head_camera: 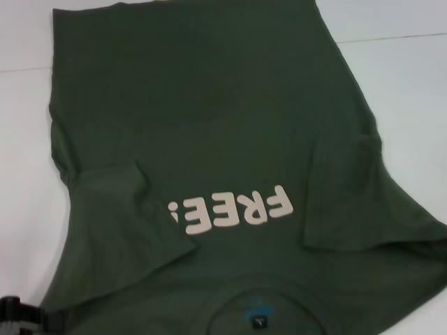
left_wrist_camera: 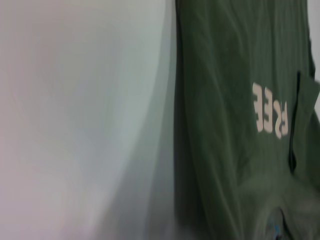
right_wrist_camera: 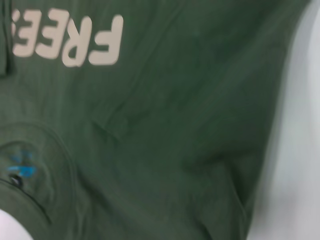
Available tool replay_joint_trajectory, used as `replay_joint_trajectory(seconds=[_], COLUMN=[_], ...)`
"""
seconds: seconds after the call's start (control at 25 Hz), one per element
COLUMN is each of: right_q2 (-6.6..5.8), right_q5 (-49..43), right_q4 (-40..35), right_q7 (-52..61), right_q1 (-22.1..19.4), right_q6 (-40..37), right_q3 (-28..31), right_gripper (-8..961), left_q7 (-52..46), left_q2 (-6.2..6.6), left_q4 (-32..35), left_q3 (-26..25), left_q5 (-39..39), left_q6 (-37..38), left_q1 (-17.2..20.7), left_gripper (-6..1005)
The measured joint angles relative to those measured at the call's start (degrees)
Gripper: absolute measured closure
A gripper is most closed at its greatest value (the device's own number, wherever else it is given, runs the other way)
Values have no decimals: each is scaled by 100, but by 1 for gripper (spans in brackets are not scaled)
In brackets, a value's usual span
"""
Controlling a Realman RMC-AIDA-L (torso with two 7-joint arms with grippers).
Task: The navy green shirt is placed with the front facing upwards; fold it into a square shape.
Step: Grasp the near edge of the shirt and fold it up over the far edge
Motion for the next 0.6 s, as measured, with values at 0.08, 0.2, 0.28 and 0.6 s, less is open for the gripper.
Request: replay_joint_trajectory(seconds=[0.08, 0.2, 0.28, 0.6], right_q2=[37, 82, 97, 121], right_q5=[-180, -256, -262, -196], right_q4=[-232, -418, -448, -404], right_q7=[1, 0, 0, -8], right_q1=[15, 20, 20, 42], right_q6=[-206, -414, -481, -468], right_q3=[-10, -71, -140, -189], right_gripper=[932, 932, 932, 933], left_q7=[-3, 1, 17, 24], left_q2=[-5, -49, -68, -121], left_q4=[-50, -183, -238, -449], left_q3=[60, 155, 186, 172], left_q5=[90, 220, 242, 194], left_q6=[117, 339, 481, 634], left_q1=[-5, 11, 27, -29], left_gripper=[960, 957, 955, 947])
